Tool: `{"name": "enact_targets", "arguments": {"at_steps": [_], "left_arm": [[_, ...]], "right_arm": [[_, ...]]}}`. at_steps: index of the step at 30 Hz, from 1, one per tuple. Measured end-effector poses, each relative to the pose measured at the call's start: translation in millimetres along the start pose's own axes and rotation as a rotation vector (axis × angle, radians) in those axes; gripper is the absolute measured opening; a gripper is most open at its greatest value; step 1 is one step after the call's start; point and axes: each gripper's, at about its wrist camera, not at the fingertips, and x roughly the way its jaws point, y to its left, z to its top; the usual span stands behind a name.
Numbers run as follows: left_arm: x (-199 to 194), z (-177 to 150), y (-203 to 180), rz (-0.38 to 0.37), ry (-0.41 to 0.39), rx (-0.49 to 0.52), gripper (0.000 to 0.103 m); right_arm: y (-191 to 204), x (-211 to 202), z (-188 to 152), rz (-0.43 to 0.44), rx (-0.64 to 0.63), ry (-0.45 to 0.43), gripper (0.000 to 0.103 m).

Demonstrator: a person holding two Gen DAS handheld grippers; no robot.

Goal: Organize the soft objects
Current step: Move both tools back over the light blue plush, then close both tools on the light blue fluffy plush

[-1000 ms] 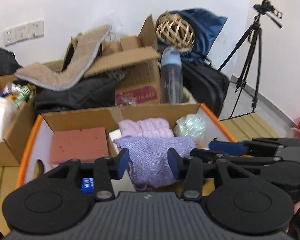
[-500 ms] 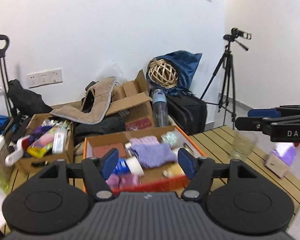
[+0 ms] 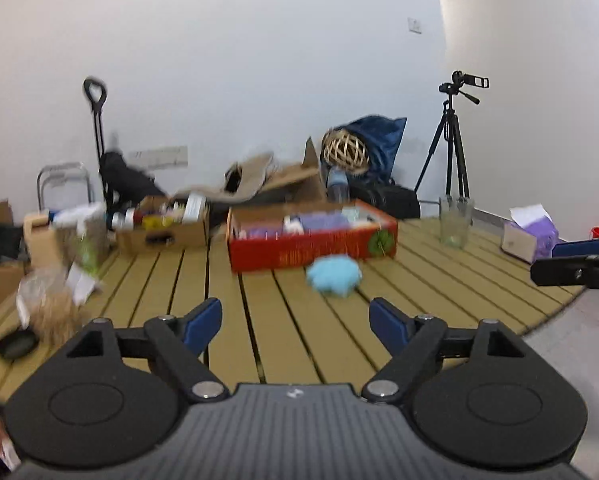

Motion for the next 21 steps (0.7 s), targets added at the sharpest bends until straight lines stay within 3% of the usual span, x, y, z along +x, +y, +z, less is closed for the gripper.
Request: {"name": "enact_targets", "arguments": {"at_steps": [5, 9, 15, 21], "left_arm": [[-13, -6, -4, -0.015, -0.011, 0.007, 0.084], [-2, -8, -4, -0.041, 0.005, -0.008, 0.084], [53, -10, -2, -0.081, 0.071, -0.033, 0.084], [151, 18, 7, -0.131, 0.100, -0.018, 0.083]], "right_arm": [[7, -8, -11, -0.033, -0.019, 0.017, 0.085], [5, 2, -12, -0.032, -0.004, 0.007, 0.085], [-8, 46, -21, -0.035, 0.038, 0.058, 0.084], [-19, 124, -12, -0.018, 0.004, 0.126, 0.083]]}}
